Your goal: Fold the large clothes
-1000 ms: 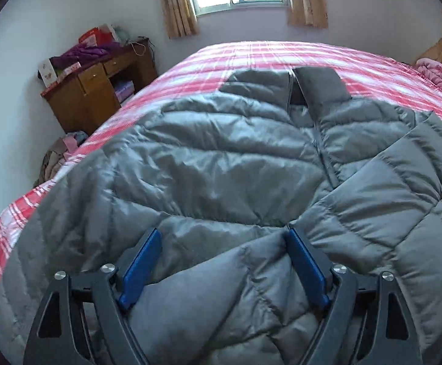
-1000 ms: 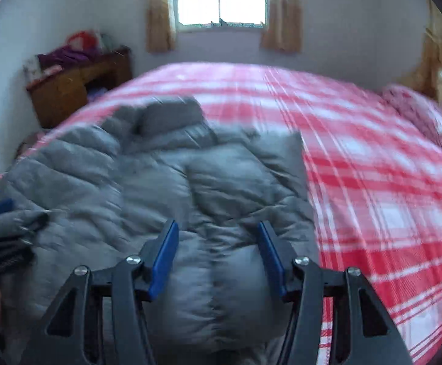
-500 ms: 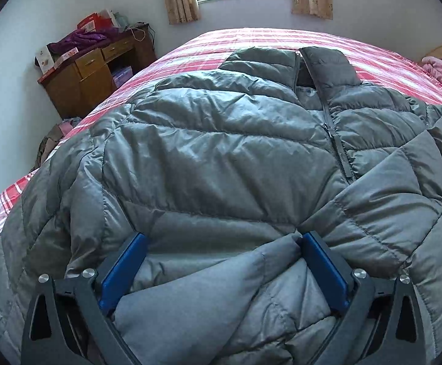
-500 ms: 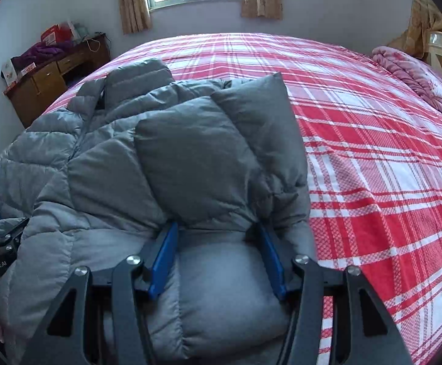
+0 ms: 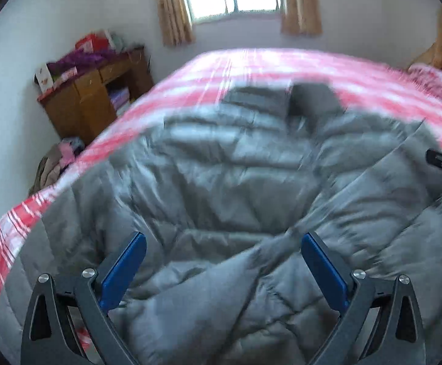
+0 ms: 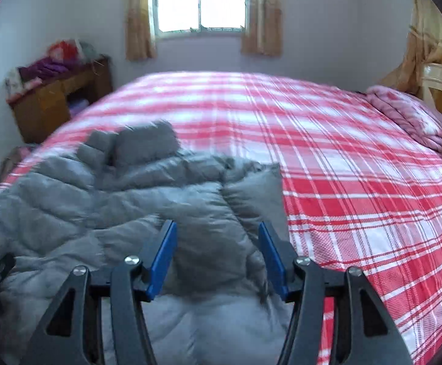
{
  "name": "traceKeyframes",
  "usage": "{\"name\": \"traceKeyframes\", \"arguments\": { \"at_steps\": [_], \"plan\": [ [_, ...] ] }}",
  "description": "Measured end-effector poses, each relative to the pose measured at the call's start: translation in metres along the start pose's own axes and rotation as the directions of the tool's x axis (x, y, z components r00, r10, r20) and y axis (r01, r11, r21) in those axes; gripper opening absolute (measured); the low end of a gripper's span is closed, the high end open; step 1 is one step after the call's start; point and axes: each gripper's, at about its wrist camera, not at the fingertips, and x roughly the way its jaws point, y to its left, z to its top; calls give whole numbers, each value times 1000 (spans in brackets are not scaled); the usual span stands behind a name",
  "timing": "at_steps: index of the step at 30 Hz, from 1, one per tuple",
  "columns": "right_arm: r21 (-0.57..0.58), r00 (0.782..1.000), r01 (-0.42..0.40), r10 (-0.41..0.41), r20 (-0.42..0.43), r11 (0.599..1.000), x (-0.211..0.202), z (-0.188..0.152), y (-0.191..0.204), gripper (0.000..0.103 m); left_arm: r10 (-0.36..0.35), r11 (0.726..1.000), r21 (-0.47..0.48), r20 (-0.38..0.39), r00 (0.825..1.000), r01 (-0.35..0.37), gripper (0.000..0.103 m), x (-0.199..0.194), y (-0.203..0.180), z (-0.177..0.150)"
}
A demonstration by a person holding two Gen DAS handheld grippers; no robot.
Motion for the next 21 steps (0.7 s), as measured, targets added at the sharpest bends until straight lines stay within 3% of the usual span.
{"name": "traceKeyframes", "arguments": {
  "at_steps": [2,8,12,15,18,19,21],
  "plan": [
    [6,999,5,-5,-48,1000,20,-7,-4,59,-14,1000,-2,-57,998,14,102,21,0,-7],
    [79,991,-37,46,-128,996,50,-25,-23,59,-19,999,-36,-57,998,17,102,30,-3,-6],
    [37,989,-5,10,-149,999,50,-24,-16,61,-31,999,-39,-73,997,28,102,28,2,-5],
    [-3,990,51,-51,-132,999,28,-20,-5,62,-38,996,-76,-30,999,36,102,-3,15,-2],
    [12,997,-50,50,-59,999,-25,-20,10,68,-89,991,-94,83,993,96,102,-45,24,-9],
    [-14,996,-90,90,-24,996,-48,-25,23,73,-95,991,-87,81,992,102,102,-47,21,-11],
    [-77,990,-140,140,1,987,-65,-36,45,74,-77,995,-51,61,995,80,102,-39,13,-17]
  ]
}}
